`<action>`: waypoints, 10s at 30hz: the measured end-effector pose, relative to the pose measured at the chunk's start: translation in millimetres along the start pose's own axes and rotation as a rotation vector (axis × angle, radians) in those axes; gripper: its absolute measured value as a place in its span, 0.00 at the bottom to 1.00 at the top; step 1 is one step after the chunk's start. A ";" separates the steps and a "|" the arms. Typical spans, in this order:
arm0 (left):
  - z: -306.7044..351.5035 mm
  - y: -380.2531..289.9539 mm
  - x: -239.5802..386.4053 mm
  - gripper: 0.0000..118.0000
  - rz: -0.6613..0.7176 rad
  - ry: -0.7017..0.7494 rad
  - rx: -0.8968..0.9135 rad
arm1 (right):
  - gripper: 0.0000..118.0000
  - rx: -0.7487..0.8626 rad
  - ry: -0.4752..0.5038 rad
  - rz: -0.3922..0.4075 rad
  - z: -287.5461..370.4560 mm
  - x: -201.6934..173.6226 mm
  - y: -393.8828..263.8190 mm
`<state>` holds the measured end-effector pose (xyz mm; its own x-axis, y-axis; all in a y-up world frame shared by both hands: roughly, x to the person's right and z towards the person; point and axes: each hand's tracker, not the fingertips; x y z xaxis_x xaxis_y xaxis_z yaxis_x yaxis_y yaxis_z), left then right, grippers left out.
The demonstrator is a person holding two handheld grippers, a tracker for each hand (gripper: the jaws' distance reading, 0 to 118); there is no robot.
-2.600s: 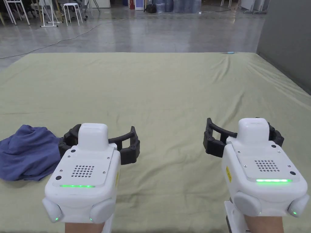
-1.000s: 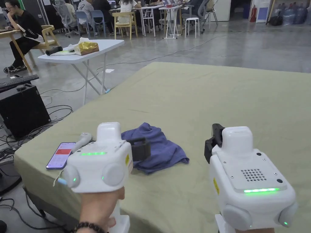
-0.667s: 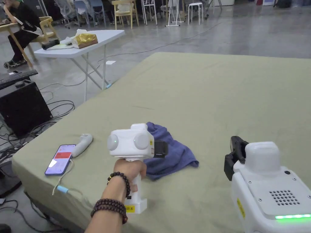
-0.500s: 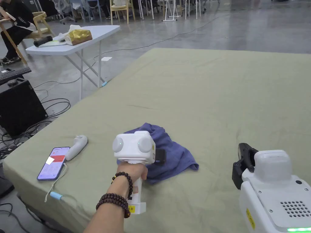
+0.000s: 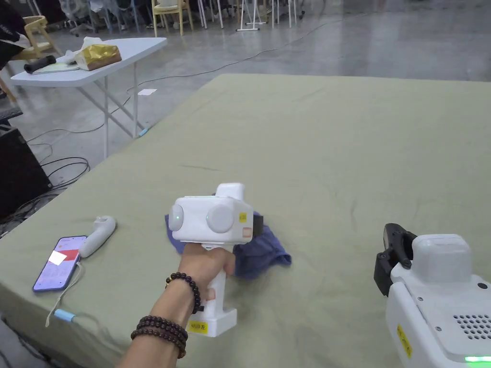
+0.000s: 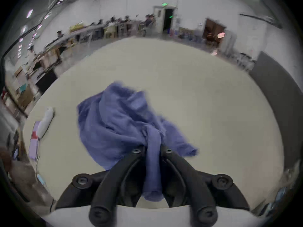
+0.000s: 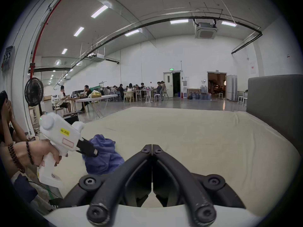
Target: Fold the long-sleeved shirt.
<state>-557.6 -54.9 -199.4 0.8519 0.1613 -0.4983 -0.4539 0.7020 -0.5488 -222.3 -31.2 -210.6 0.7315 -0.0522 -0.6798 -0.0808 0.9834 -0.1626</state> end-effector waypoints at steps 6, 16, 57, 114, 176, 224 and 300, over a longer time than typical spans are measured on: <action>14.7 14.5 154.4 0.07 -0.136 -0.234 0.053 | 0.00 0.048 -0.168 -0.009 49.7 65.2 13.3; -23.8 -81.6 409.1 0.07 -0.282 -0.534 -0.128 | 0.00 0.044 -0.497 -0.004 139.6 184.4 18.6; 31.5 -83.8 155.4 1.00 -0.081 -0.035 -0.004 | 0.00 0.008 -0.434 -0.008 145.8 149.5 2.5; 175.7 262.4 158.1 0.01 -0.076 -0.073 0.527 | 0.07 -0.273 -0.184 -0.026 -91.1 242.0 285.5; 51.5 -171.1 71.2 0.22 0.112 0.029 -0.051 | 0.43 -0.708 -0.224 -0.139 51.2 203.0 -72.5; -107.8 49.9 131.6 0.00 -0.151 0.015 -0.059 | 0.72 -0.774 -0.289 -0.208 -180.2 363.4 2.5; 33.7 225.3 158.2 0.00 -0.026 -0.042 0.349 | 0.00 -0.238 -0.366 -0.187 -130.0 372.3 268.6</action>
<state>-516.3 152.2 -379.2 0.8753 0.1632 -0.4553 -0.3211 0.9000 -0.2947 -59.7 190.9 -600.4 0.9353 -0.1183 -0.3334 -0.0462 0.8936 -0.4466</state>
